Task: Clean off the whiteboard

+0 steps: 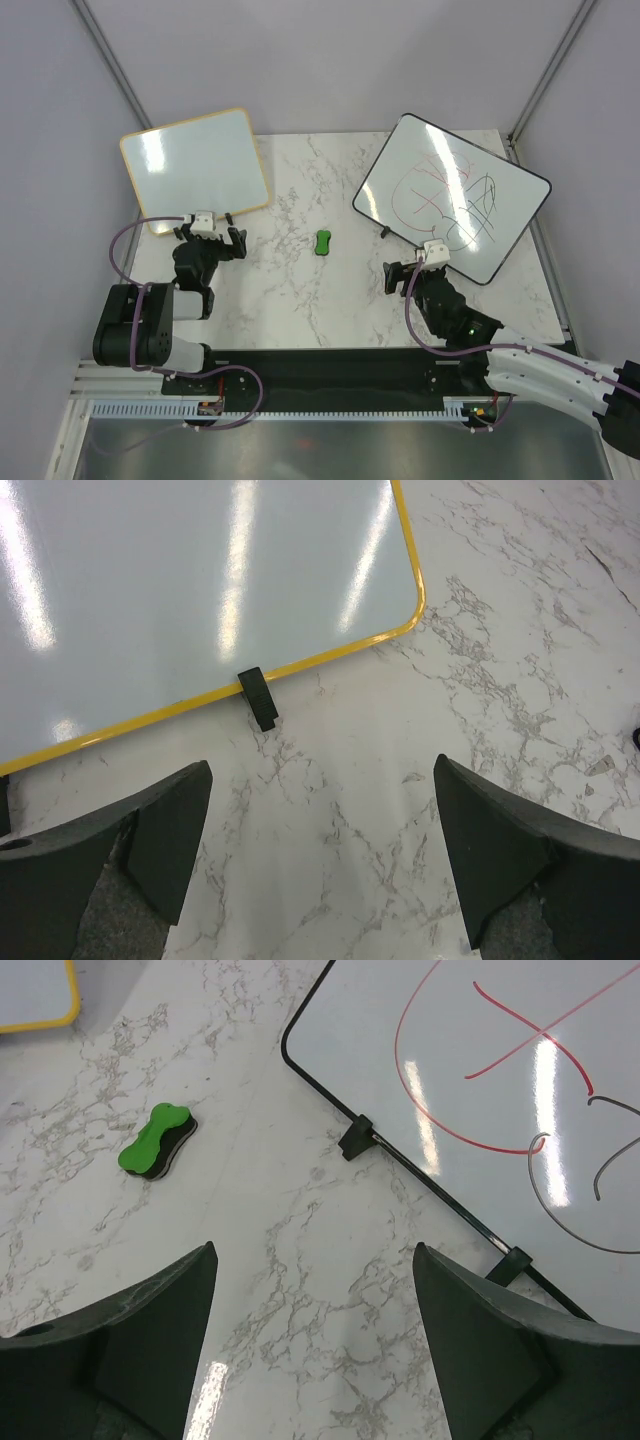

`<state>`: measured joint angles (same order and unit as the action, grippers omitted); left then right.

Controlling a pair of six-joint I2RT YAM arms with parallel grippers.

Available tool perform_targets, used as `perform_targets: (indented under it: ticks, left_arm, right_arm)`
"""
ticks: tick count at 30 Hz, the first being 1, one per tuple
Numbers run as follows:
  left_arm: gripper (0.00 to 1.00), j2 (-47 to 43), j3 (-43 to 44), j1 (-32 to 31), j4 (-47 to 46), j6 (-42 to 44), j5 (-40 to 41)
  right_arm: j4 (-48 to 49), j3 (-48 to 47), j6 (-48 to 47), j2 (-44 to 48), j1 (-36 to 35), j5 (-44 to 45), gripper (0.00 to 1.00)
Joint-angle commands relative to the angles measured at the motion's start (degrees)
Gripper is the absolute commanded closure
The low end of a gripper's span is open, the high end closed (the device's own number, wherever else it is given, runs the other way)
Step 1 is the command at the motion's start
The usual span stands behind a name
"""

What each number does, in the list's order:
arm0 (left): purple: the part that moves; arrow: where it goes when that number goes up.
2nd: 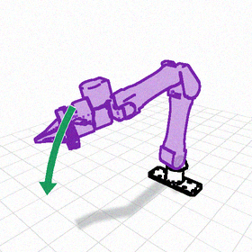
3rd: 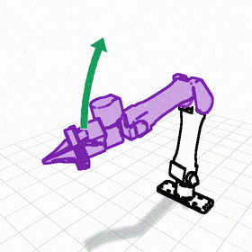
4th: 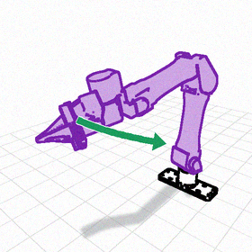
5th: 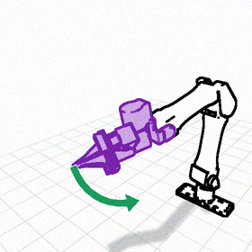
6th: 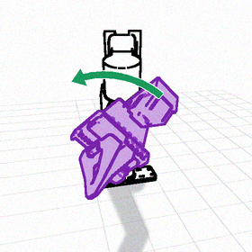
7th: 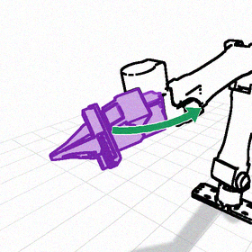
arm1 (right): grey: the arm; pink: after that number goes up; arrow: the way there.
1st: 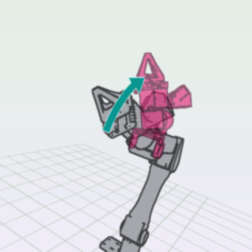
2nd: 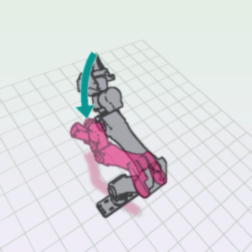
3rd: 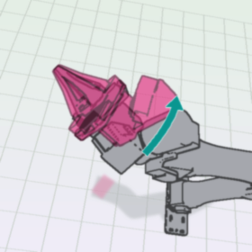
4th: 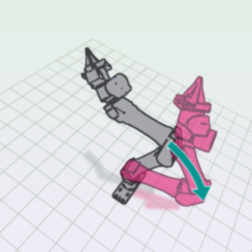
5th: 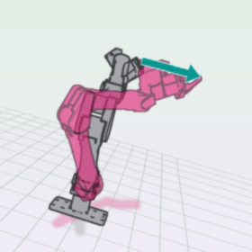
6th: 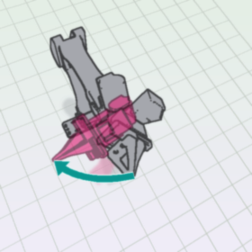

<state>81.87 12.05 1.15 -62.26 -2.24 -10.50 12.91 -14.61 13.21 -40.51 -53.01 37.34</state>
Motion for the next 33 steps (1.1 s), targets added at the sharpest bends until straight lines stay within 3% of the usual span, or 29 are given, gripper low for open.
perform_targets:
  ticks: [1,14,16,17,18,19,22,26,29,30,33]
  left_arm:
    - [0.01,-0.04,1.04,0.00,-1.72,2.06,1.01]
    - [0.01,-1.69,1.13,0.08,-1.73,3.72,-1.61]
    - [0.01,-6.34,4.10,0.00,11.91,5.13,-8.00]
    - [0.01,-8.89,10.12,0.08,18.86,6.01,-10.30]
    - [0.01,-10.48,13.23,0.08,18.93,6.02,-10.33]
    - [0.01,-10.06,16.48,0.00,33.29,4.80,-14.07]
    - [0.01,-6.38,27.47,0.08,47.00,3.74,-22.68]
    - [0.02,-2.77,36.70,-0.09,59.48,2.94,-30.18]
    - [0.10,-0.31,42.41,-0.45,70.82,3.82,-32.30]
    - [0.17,0.13,43.66,-2.45,73.48,4.26,-31.26]
    - [0.19,0.75,45.86,-7.64,76.50,4.88,-29.66]
  right_arm:
    - [1.77,-0.77,-0.56,-0.09,0.10,1.06,0.13]
    - [1.16,-2.52,-0.64,-2.28,0.10,1.07,0.13]
    - [-0.16,-4.19,-0.21,-3.60,0.02,0.63,0.13]
    - [-1.82,-6.37,0.23,-5.26,0.02,-0.68,0.13]
    - [-2.62,-7.61,0.84,-6.32,0.10,-1.13,0.12]
    - [-3.23,-8.76,1.55,-7.38,0.10,-1.57,0.09]
    - [-4.73,-14.20,4.88,-13.87,0.10,-1.49,0.02]
    - [-16.20,-30.59,10.77,-29.66,0.10,-2.18,0.02]
    - [-25.52,-41.07,14.72,-38.29,0.02,0.96,0.02]
    - [-26.52,-42.42,16.22,-39.28,0.02,3.15,0.02]
    - [-28.99,-44.71,20.08,-40.17,0.80,5.45,0.03]
